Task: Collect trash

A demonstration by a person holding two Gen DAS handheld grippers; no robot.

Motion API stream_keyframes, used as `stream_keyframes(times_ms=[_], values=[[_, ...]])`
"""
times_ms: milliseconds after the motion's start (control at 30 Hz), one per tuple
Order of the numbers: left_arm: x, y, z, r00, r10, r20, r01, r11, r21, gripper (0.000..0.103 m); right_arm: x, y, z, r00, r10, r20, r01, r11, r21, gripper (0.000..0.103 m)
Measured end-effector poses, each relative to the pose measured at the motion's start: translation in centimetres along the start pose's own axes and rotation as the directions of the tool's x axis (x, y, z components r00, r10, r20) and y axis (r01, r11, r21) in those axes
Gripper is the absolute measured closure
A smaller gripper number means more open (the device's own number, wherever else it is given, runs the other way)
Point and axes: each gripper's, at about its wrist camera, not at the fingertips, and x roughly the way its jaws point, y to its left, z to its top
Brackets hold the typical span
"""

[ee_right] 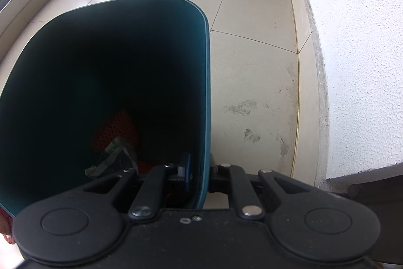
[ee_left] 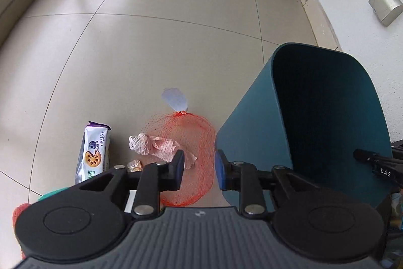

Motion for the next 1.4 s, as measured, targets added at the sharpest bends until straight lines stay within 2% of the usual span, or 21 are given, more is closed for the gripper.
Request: stream_keyframes(times_ms=[33, 67, 100, 300, 467, 667, 700, 733, 800, 833, 967, 1200, 1333, 1400], values=[[1.2, 0.7, -0.3, 1.000, -0.010, -0.014, 0.009, 1.000, -0.010, 0.045, 0.0, -0.1, 0.0, 1.000, -0.002, -0.001, 0.002, 1.000, -0.004, 0.092], [2.3, 1.2, -0.7, 1.000, -0.012, -0.018, 0.011, 1.000, -0.020, 0.025, -0.1, 0.0, 0.0, 1.000, -0.002, -0.002, 0.002, 1.000, -0.005, 0.092], [3.4, 1.7, -1.0, 1.000, -0.011, -0.021, 0.011, 1.000, -0.025, 0.022, -0.1, -0.1, 0.0, 1.000, -0.001, -0.002, 0.001, 1.000, -0.005, 0.091], [10.8, 5.6, -2.1, 0.991, 0.012, -0.130, -0.023, 0.996, -0.083, 0.022, 0.6, 1.0, 0.1, 1.000, -0.011, -0.004, 0.011, 1.000, -0.024, 0.088], [16.7, 6.8, -3.1, 0.974, 0.021, -0.224, -0.044, 0.994, -0.098, 0.022, 1.2, 1.9, 0.1, 1.000, -0.014, -0.010, 0.014, 0.999, -0.035, 0.087], [19.4, 6.5, -3.7, 0.968, 0.008, -0.251, -0.029, 0.997, -0.077, 0.024, 1.2, 2.1, 0.6, 1.000, -0.021, -0.022, 0.020, 0.999, -0.041, 0.087], [19.4, 6.5, -3.7, 0.971, 0.012, -0.241, -0.031, 0.997, -0.075, 0.040, 1.2, 2.2, 0.7, 0.999, -0.025, -0.022, 0.024, 0.999, -0.045, 0.087], [19.4, 6.4, -3.7, 0.970, 0.028, -0.241, -0.046, 0.996, -0.070, 0.069, 1.3, 2.4, 0.8, 0.999, -0.030, -0.024, 0.028, 0.999, -0.046, 0.087], [19.4, 6.4, -3.8, 0.966, 0.040, -0.254, -0.061, 0.995, -0.075, 0.091, 1.2, 2.8, 0.9, 0.999, -0.034, -0.025, 0.033, 0.999, -0.044, 0.087], [19.1, 6.5, -3.9, 0.970, 0.044, -0.240, -0.063, 0.995, -0.074, 0.095, 1.2, 2.9, 0.9, 0.999, -0.035, -0.025, 0.034, 0.998, -0.043, 0.087], [16.9, 6.5, -4.0, 0.983, 0.052, -0.174, -0.066, 0.995, -0.077, 0.100, 1.0, 3.3, 1.0, 0.999, -0.038, -0.023, 0.037, 0.998, -0.041, 0.087], [9.1, 5.8, -2.7, 0.997, 0.057, -0.049, -0.061, 0.996, -0.072, 0.102, 0.9, 3.3, 0.9, 0.999, -0.035, -0.014, 0.034, 0.999, -0.035, 0.090], [3.7, 5.4, -1.3, 0.998, 0.041, 0.044, -0.036, 0.995, -0.096, 0.103, 0.8, 3.3, 0.6, 0.999, -0.040, -0.010, 0.040, 0.999, -0.033, 0.090], [1.4, 4.8, -1.0, 0.995, 0.047, 0.089, -0.040, 0.996, -0.077, 0.103, 0.8, 3.3, 0.5, 0.999, -0.040, -0.010, 0.039, 0.999, -0.029, 0.090]])
